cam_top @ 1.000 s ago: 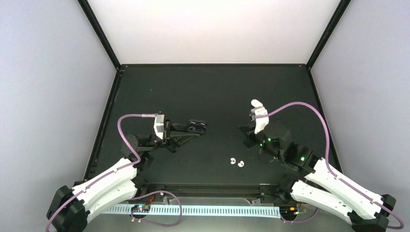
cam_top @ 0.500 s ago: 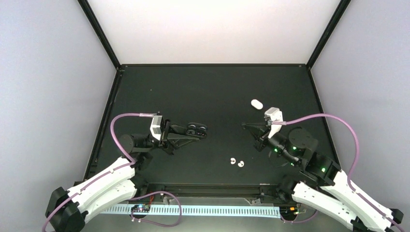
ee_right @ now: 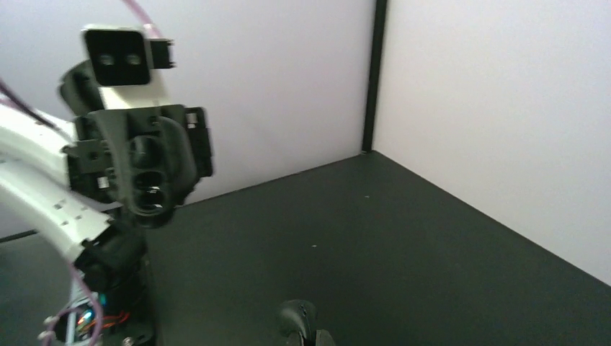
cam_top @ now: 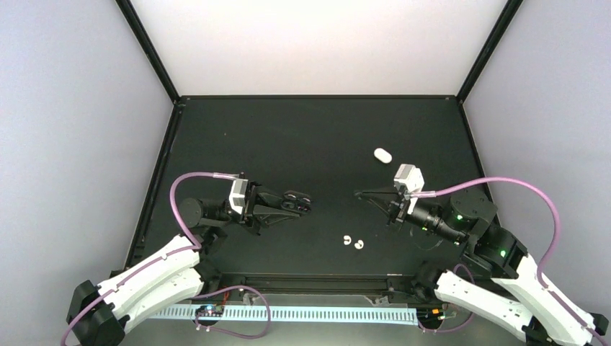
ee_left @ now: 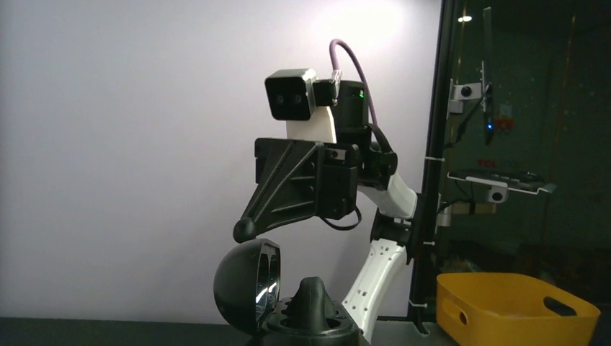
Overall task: Insert the wireless bluetooth earbuds into the charging case
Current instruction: Place the earbud in the charging case.
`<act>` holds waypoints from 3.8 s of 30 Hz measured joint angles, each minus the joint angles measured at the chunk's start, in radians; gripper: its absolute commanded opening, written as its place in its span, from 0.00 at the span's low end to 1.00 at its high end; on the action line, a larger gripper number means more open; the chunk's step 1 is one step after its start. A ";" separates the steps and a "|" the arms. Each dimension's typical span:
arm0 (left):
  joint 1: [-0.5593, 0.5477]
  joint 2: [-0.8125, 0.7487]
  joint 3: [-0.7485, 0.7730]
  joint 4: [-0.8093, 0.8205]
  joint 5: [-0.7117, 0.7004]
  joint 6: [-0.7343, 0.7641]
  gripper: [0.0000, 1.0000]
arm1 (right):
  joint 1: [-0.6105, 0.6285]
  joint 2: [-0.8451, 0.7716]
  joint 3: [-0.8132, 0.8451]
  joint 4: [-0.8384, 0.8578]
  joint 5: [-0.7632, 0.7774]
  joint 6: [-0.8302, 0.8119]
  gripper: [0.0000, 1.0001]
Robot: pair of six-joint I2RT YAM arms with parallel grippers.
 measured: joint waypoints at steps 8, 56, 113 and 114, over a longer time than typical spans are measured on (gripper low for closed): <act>-0.002 -0.001 0.039 -0.045 0.046 0.047 0.02 | 0.000 0.066 0.093 -0.037 -0.201 -0.066 0.01; -0.002 -0.073 0.031 -0.237 -0.072 0.227 0.02 | 0.486 0.456 0.349 -0.043 0.335 -0.209 0.01; -0.002 -0.044 0.020 -0.140 -0.035 0.132 0.01 | 0.495 0.503 0.349 -0.063 0.338 -0.245 0.01; -0.002 -0.043 0.019 -0.138 -0.034 0.130 0.02 | 0.495 0.504 0.351 -0.065 0.335 -0.245 0.01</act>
